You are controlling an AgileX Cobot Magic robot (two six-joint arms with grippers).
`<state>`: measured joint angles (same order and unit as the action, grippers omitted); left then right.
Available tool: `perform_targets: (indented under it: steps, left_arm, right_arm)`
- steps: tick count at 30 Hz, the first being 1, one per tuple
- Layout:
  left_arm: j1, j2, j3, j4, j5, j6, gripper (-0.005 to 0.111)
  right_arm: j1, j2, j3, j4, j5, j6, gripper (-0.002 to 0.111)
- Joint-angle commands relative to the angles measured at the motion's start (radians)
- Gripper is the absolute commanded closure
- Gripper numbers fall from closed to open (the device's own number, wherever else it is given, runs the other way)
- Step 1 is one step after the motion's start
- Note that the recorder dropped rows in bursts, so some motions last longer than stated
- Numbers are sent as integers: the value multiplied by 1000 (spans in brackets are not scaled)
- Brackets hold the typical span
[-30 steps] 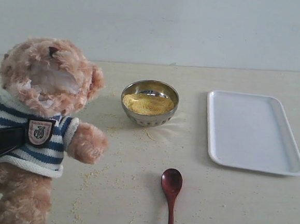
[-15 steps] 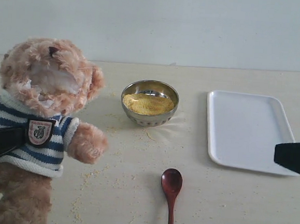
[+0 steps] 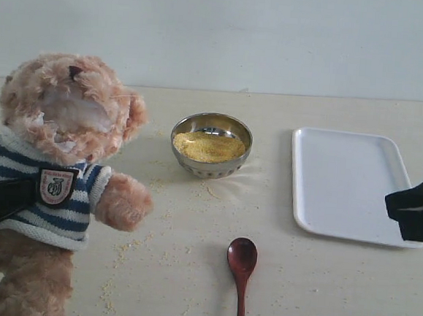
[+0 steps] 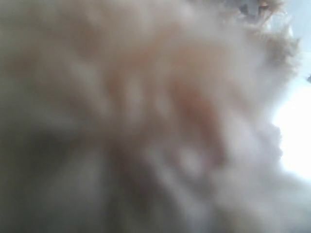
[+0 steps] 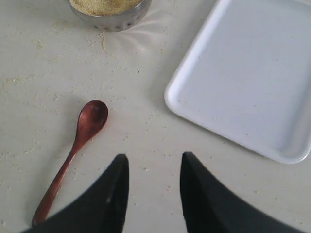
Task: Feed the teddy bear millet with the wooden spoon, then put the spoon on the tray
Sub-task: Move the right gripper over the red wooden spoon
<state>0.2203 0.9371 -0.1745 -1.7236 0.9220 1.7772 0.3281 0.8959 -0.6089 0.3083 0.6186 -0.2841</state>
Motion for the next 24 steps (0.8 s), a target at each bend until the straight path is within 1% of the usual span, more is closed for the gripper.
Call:
perform_targets:
  steps: [1,15,21,24]
  left_arm:
    - [3,2,0,-21,15,-4,102]
    - [3,2,0,-21,15,-4,102]
    - [3,2,0,-21,15,-4,102]
    - [3,2,0,-21,15,-4,102]
  right_arm:
    - [30,2,-12,-28,-8,58,72]
    - [32,-7,-12,-27,-9,97,72]
    - [32,-7,-12,-29,39,104,72]
    - [32,-7,-12,-63,80,104,72]
